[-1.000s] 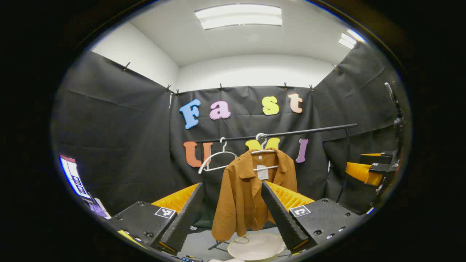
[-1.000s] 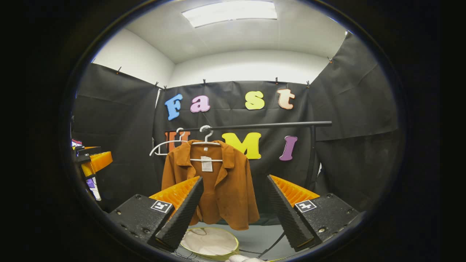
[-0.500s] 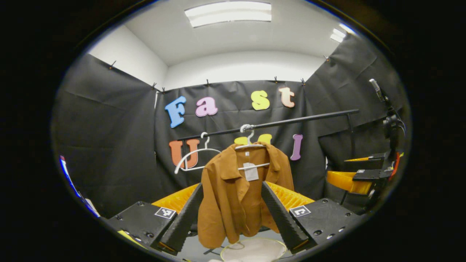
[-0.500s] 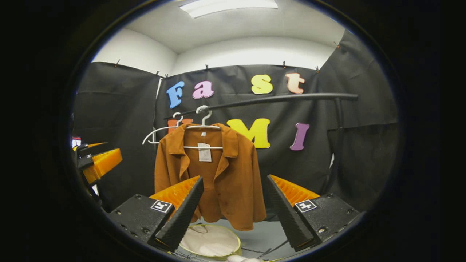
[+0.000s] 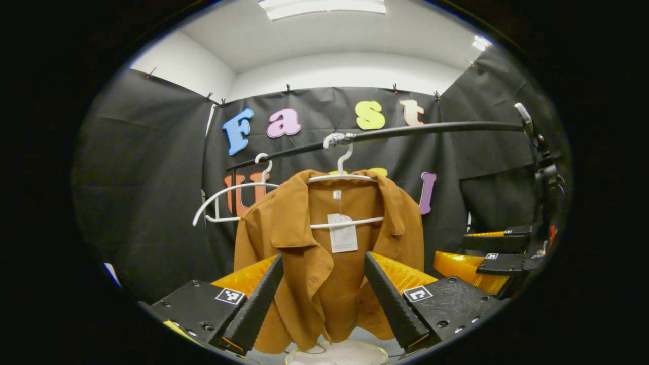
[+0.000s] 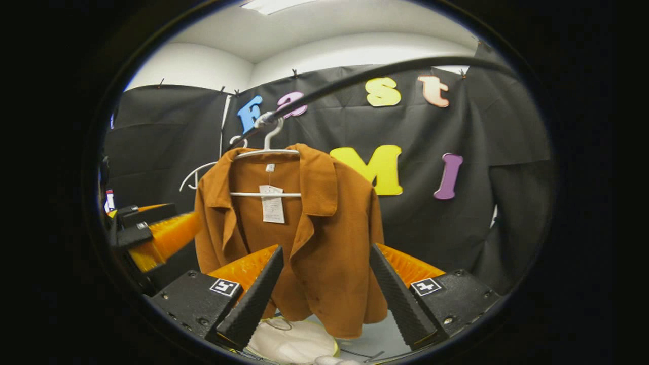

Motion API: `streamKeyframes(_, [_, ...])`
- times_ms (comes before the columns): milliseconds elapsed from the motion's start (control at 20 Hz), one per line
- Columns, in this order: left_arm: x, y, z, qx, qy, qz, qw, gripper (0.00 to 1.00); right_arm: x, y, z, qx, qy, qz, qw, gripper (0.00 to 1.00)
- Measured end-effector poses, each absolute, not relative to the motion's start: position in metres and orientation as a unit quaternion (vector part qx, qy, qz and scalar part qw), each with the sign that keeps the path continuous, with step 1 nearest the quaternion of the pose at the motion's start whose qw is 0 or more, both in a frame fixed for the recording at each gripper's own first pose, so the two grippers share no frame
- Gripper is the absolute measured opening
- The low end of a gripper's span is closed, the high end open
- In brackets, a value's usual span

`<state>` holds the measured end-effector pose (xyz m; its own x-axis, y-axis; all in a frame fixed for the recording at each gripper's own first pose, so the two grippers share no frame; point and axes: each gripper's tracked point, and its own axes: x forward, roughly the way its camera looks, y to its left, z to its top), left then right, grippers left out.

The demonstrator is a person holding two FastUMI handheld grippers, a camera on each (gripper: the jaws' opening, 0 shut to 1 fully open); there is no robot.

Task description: Grasp the clothes on the hanger with both hands and then place them into the laundry hamper below.

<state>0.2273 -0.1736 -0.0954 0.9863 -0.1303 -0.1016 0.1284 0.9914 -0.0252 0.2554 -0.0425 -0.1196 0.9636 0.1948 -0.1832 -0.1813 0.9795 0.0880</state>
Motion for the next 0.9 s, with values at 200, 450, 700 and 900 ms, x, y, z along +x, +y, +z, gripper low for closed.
streamKeyframes(200, [0.275,-0.159,-0.112,0.003,0.062,-0.017,0.998,0.99,0.311,-0.03,-0.128,0.043,0.098,0.117,0.987,1.0])
streamKeyframes(450, [0.311,-0.137,-0.135,0.01,0.082,0.038,0.996,0.98,0.363,-0.012,-0.128,0.034,0.089,0.11,0.989,1.0])
streamKeyframes(700, [0.332,-0.128,-0.142,-0.001,0.084,0.067,0.994,0.98,0.394,-0.007,-0.134,0.059,0.098,0.098,0.989,1.0])
streamKeyframes(900, [0.341,-0.12,-0.145,-0.01,0.087,0.083,0.993,0.81,0.408,-0.011,-0.14,0.057,0.101,0.108,0.987,0.8])
